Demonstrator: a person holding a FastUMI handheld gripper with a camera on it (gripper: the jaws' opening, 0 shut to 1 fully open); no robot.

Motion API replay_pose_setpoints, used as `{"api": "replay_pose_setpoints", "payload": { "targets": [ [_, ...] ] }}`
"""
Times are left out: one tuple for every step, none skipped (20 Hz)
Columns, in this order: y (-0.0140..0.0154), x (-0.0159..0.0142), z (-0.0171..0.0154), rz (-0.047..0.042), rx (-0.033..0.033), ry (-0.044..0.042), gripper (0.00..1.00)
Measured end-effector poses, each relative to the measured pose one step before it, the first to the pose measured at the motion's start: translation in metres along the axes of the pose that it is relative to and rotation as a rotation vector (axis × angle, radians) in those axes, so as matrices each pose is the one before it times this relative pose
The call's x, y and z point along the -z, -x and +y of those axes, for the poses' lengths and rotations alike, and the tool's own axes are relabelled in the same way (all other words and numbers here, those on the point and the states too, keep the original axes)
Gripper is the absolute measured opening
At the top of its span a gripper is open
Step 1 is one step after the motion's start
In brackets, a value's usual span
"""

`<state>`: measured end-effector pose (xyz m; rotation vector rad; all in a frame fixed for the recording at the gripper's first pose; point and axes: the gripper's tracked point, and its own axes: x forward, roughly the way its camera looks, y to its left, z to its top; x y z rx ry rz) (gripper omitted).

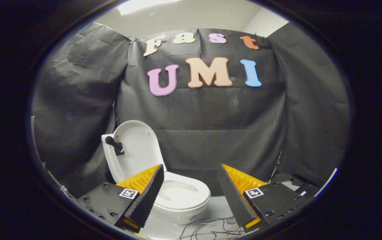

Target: Open the toilet lid.

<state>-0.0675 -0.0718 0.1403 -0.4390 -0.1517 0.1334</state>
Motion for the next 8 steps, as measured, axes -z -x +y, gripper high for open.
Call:
{"api": "replay_pose_setpoints", "payload": {
  "targets": [
    [0.00036,-0.00002,-0.00010,0.00012,0.00000,0.00002,1.00],
    [-0.00047,0.00037,0.00016,-0.00034,-0.00005,-0.00011,1.00],
    [0.00000,-0.00080,0.00008,0.00016,-0.00005,-0.00004,1.00],
    [-0.00033,0.00044,-0.00022,0.00028,0.00005,-0.00007,1.00],
    [-0.00028,-0.00041,0.00001,-0.00018,-0.00005,-0.00009,1.00],
    [0.00009,0.00005,0.00006,0.00001,-0.00012,0.00008,1.00],
    [-0.00025,-0.00029,0.00016,0.00038,0.00008,-0.00007,1.00],
    [0.00023,0.00029,-0.00025,0.00006,-0.00009,0.00006,1.00]
  ]
}}
